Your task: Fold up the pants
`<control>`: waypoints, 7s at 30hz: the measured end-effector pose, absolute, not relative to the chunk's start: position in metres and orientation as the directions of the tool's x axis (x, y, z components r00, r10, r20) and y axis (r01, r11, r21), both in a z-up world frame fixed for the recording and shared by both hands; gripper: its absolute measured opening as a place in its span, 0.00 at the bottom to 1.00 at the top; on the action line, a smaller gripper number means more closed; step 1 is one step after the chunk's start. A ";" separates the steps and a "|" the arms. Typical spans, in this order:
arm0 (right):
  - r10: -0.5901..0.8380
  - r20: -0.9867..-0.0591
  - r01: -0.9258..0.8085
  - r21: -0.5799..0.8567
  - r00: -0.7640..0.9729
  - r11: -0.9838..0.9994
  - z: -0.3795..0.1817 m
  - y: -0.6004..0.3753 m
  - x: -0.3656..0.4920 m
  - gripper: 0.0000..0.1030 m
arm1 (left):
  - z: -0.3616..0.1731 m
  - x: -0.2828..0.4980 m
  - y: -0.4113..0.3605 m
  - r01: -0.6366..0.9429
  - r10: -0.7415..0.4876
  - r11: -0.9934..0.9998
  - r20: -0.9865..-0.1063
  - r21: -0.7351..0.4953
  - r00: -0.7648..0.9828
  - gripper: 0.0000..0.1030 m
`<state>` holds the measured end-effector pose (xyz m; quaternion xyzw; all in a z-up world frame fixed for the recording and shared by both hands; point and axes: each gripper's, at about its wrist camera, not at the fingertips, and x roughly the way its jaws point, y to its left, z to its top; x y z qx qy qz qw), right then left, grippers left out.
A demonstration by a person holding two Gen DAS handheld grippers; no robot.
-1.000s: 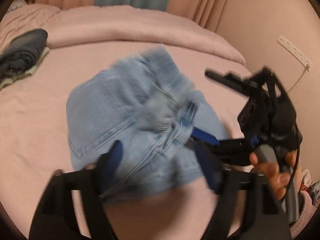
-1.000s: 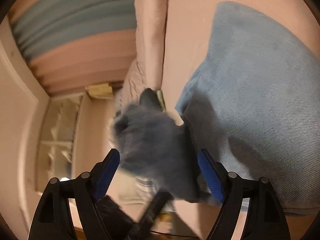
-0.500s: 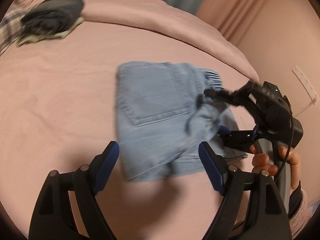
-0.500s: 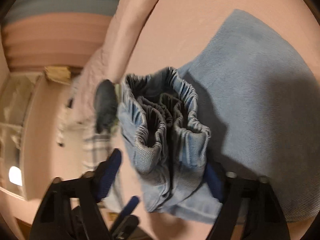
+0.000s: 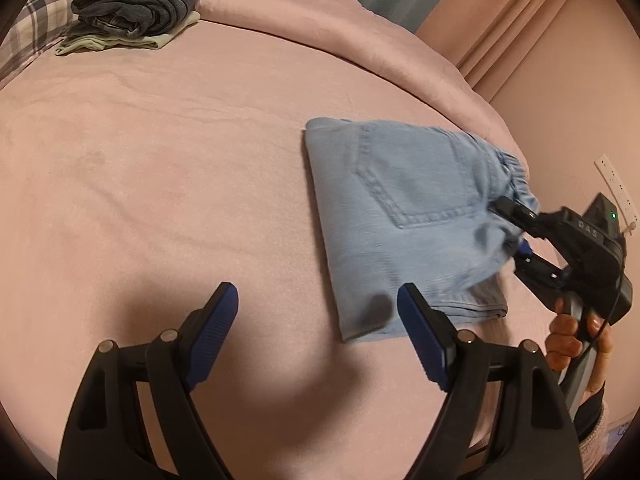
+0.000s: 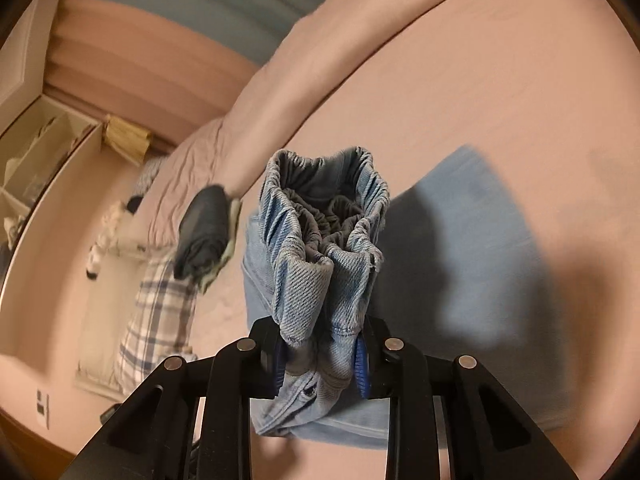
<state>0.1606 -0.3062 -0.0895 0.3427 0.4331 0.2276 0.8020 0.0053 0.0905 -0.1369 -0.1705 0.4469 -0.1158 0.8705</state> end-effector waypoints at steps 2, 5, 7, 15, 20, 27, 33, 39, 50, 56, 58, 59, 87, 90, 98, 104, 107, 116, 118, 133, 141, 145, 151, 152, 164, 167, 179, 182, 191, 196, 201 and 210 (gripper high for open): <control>0.646 -0.549 -0.047 0.742 0.530 0.669 -0.094 -0.321 0.157 0.28 | -0.139 0.008 0.088 0.051 -0.363 0.911 -0.739 -0.409 0.568 0.79; 0.642 -0.564 -0.018 0.744 0.520 0.668 -0.105 -0.332 0.154 0.28 | -0.142 0.011 0.084 0.057 -0.371 0.910 -0.743 -0.411 0.557 0.79; 0.633 -0.571 0.011 0.747 0.523 0.664 -0.113 -0.335 0.152 0.28 | -0.142 0.012 0.079 0.065 -0.370 0.913 -0.748 -0.404 0.550 0.79; 0.626 -0.599 0.049 0.741 0.498 0.670 -0.133 -0.351 0.156 0.28 | -0.138 0.018 0.069 0.088 -0.365 0.920 -0.754 -0.382 0.546 0.79; 0.636 -0.605 0.095 0.756 0.478 0.648 -0.135 -0.376 0.153 0.47 | -0.131 0.029 0.051 0.139 -0.369 0.925 -0.754 -0.353 0.543 0.79; 0.482 -0.663 0.018 0.598 0.573 0.801 -0.087 -0.378 0.136 0.59 | -0.126 0.042 0.018 0.211 -0.343 0.939 -0.764 -0.272 0.546 0.79; 0.473 -0.624 -0.128 0.515 0.622 0.848 -0.057 -0.360 0.145 0.59 | -0.137 0.053 -0.016 0.272 -0.303 0.945 -0.799 -0.181 0.520 0.79; 0.492 -0.605 -0.272 0.421 0.626 0.865 -0.046 -0.326 0.171 0.32 | -0.149 0.061 -0.027 0.288 -0.259 0.950 -0.823 -0.122 0.505 0.79; 0.470 -0.725 -0.142 0.468 0.503 0.872 -0.103 -0.345 0.212 0.17 | -0.154 0.066 -0.030 0.301 -0.248 0.948 -0.833 -0.103 0.495 0.79; 0.444 -0.705 -0.221 0.389 0.554 0.894 -0.078 -0.333 0.185 0.17 | -0.156 0.067 -0.028 0.294 -0.258 0.948 -0.835 -0.121 0.487 0.79; 0.464 -0.686 -0.271 0.378 0.560 0.885 -0.069 -0.329 0.173 0.17 | -0.155 0.066 -0.031 0.294 -0.255 0.949 -0.835 -0.118 0.488 0.79; 0.475 -0.679 -0.289 0.377 0.559 0.880 -0.067 -0.329 0.167 0.17 | -0.155 0.066 -0.031 0.293 -0.254 0.949 -0.835 -0.117 0.488 0.79; 0.439 -0.759 -0.296 0.330 0.480 0.896 -0.113 -0.329 0.135 0.17 | -0.157 0.066 -0.031 0.294 -0.239 0.951 -0.838 -0.100 0.490 0.80; 0.441 -0.759 -0.293 0.335 0.479 0.895 -0.113 -0.330 0.135 0.17 | -0.156 0.066 -0.030 0.289 -0.240 0.952 -0.839 -0.103 0.489 0.80; 0.506 -0.723 -0.298 0.409 0.470 0.862 -0.098 -0.347 0.126 0.30 | -0.144 0.053 -0.017 0.266 -0.268 0.953 -0.821 -0.148 0.505 0.81; 0.508 -0.705 -0.283 0.422 0.494 0.861 -0.087 -0.355 0.121 0.46 | -0.133 0.046 -0.001 0.241 -0.310 0.947 -0.796 -0.212 0.519 0.82; 0.495 -0.695 -0.255 0.426 0.522 0.868 -0.082 -0.363 0.121 0.50 | -0.129 0.044 0.007 0.231 -0.358 0.933 -0.776 -0.276 0.519 0.84; 0.509 -0.697 -0.158 0.505 0.506 0.849 -0.094 -0.385 0.130 0.62 | -0.129 0.049 0.016 0.175 -0.365 0.931 -0.772 -0.322 0.520 0.85; 0.509 -0.699 -0.149 0.509 0.503 0.848 -0.095 -0.385 0.129 0.62 | -0.130 0.050 0.018 0.171 -0.361 0.932 -0.775 -0.319 0.519 0.85; 0.598 -0.668 -0.416 0.438 0.442 0.797 -0.062 -0.297 0.155 0.62 | -0.159 0.053 0.055 0.025 -0.384 0.907 -0.799 -0.421 0.463 0.80; 0.549 -0.764 -0.538 0.322 0.339 0.780 -0.071 -0.192 0.217 0.63 | -0.161 0.043 0.060 0.054 -0.434 0.885 -0.779 -0.462 0.453 0.34; 0.479 -0.828 -0.550 0.264 0.293 0.792 -0.085 -0.160 0.252 0.62 | -0.165 0.039 0.065 0.070 -0.457 0.874 -0.768 -0.480 0.449 0.31; 0.282 -0.934 -0.566 0.113 0.220 0.817 -0.134 -0.133 0.280 0.35 | -0.166 0.034 0.061 0.098 -0.435 0.892 -0.775 -0.442 0.459 0.30; 0.295 -0.929 -0.549 0.131 0.222 0.825 -0.133 -0.136 0.281 0.35 | -0.165 0.033 0.061 0.100 -0.434 0.892 -0.775 -0.440 0.459 0.30; 0.513 -0.778 -0.515 0.292 0.362 0.806 -0.077 -0.231 0.207 0.47 | -0.150 0.021 0.063 0.055 -0.381 0.911 -0.781 -0.410 0.494 0.65; 0.516 -0.770 -0.556 0.259 0.374 0.790 -0.078 -0.259 0.161 0.47 | -0.148 0.019 0.057 0.064 -0.379 0.914 -0.783 -0.401 0.494 0.66; 0.468 -0.778 -0.547 0.195 0.419 0.814 -0.115 -0.271 0.120 0.53 | -0.145 0.019 0.046 0.067 -0.297 0.949 -0.801 -0.309 0.520 0.73; 0.466 -0.768 -0.550 0.180 0.439 0.815 -0.114 -0.265 0.114 0.56 | -0.145 0.017 0.048 0.057 -0.284 0.952 -0.804 -0.299 0.523 0.77; 0.555 -0.702 -0.540 0.283 0.446 0.792 -0.105 -0.285 0.097 0.71 | -0.137 0.020 0.053 0.012 -0.239 0.961 -0.802 -0.278 0.548 0.94; 0.595 -0.671 -0.501 0.365 0.442 0.785 -0.100 -0.311 0.091 0.74 | -0.135 0.025 0.056 -0.010 -0.224 0.961 -0.803 -0.275 0.552 0.99; 0.568 -0.672 -0.404 0.406 0.475 0.819 -0.102 -0.341 0.092 0.78 | -0.140 0.031 0.060 -0.036 -0.224 0.957 -0.816 -0.287 0.532 0.99; 0.620 -0.607 -0.235 0.593 0.497 0.770 -0.111 -0.390 0.105 0.79 | -0.143 0.040 0.062 -0.002 -0.315 0.931 -0.808 -0.365 0.498 0.99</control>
